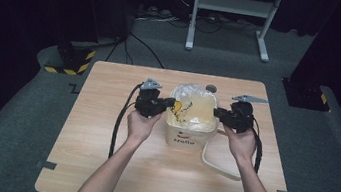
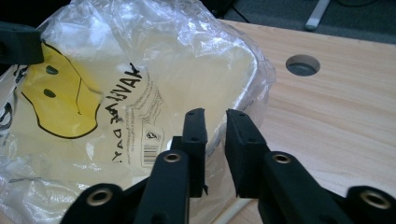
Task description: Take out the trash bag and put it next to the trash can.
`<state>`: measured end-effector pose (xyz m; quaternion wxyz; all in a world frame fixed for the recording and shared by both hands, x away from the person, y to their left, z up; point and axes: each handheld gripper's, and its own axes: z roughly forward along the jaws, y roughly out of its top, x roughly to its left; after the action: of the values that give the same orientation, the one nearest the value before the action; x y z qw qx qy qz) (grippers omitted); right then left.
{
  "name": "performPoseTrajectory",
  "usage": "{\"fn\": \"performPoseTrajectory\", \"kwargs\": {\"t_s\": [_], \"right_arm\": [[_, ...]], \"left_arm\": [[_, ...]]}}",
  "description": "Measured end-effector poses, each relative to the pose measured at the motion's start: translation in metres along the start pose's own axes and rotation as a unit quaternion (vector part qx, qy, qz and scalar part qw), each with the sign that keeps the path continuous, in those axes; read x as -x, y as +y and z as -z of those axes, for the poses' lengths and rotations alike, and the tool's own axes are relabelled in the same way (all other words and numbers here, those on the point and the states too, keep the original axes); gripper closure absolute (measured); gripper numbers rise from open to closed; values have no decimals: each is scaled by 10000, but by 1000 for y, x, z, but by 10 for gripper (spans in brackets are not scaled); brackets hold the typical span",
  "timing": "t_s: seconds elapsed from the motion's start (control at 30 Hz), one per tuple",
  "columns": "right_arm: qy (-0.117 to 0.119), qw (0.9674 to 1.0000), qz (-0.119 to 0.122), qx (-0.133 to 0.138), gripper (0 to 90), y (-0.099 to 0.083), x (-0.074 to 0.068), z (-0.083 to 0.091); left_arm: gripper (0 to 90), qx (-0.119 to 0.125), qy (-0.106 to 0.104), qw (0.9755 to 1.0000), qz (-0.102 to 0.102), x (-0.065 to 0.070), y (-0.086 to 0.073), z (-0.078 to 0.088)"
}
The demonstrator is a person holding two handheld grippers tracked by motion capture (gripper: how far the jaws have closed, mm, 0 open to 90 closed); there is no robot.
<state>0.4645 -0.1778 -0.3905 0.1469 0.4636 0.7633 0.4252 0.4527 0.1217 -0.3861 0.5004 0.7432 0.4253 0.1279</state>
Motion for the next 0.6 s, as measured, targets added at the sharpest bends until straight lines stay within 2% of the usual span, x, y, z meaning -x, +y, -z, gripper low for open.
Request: {"fn": "performPoseTrajectory", "kwargs": {"t_s": [0.2, 0.43, 0.6], "right_arm": [[-125, 9997, 190, 37, 889, 2, -5, 2], [-188, 9990, 388, 107, 900, 7, -10, 6], [-79, 9990, 419, 162, 900, 11, -14, 8]], "left_arm": [[892, 5, -14, 10000, 1, 0, 0, -1], [888, 8, -30, 10000, -20, 1, 0, -1], [877, 15, -102, 9999, 7, 2, -1, -2]]}}
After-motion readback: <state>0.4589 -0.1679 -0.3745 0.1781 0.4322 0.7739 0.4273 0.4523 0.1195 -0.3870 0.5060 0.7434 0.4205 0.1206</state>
